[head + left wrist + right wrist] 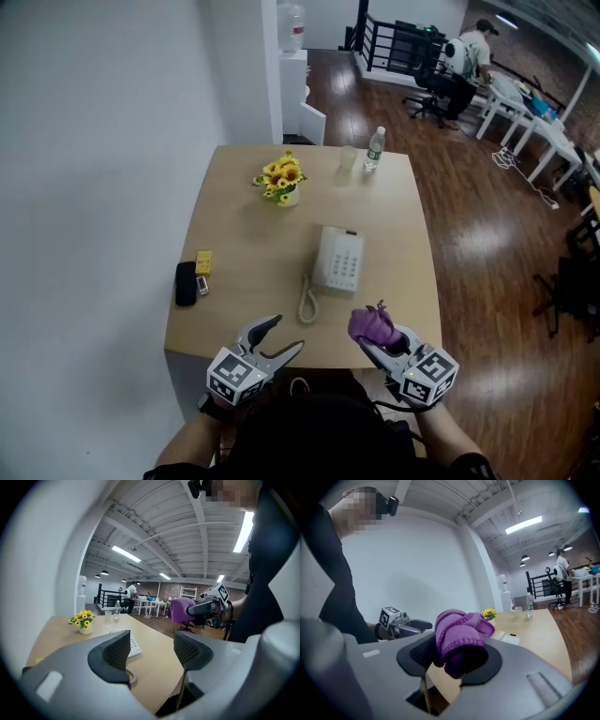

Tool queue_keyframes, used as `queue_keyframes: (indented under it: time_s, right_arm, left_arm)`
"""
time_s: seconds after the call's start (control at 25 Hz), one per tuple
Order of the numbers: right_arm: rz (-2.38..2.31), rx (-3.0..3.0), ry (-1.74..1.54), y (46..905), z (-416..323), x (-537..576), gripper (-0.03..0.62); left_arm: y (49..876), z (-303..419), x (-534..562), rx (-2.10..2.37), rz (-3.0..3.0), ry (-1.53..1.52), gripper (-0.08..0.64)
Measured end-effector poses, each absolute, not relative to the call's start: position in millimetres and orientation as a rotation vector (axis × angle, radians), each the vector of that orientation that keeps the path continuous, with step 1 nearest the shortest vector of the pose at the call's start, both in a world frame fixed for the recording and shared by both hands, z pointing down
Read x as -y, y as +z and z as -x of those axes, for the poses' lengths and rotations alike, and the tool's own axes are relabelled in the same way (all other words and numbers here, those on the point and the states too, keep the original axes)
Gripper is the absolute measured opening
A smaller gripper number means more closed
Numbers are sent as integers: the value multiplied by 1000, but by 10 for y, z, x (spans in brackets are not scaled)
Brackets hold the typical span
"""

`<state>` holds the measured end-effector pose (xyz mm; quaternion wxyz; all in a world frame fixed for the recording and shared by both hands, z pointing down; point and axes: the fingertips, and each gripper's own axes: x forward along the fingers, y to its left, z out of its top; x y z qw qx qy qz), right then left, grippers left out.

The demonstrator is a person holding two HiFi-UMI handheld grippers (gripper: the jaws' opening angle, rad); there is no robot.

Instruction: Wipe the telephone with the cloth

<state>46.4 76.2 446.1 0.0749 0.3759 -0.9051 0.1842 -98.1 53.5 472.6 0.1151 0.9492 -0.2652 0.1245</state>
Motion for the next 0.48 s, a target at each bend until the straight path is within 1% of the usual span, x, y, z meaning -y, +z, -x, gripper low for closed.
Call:
queue_keyframes:
  time_s: [0.48]
  right_arm:
    - [-1181,2723,545,4406,-356,-993,152]
  left_arm:
    - [4618,982,-684,779,-2828,305,281]
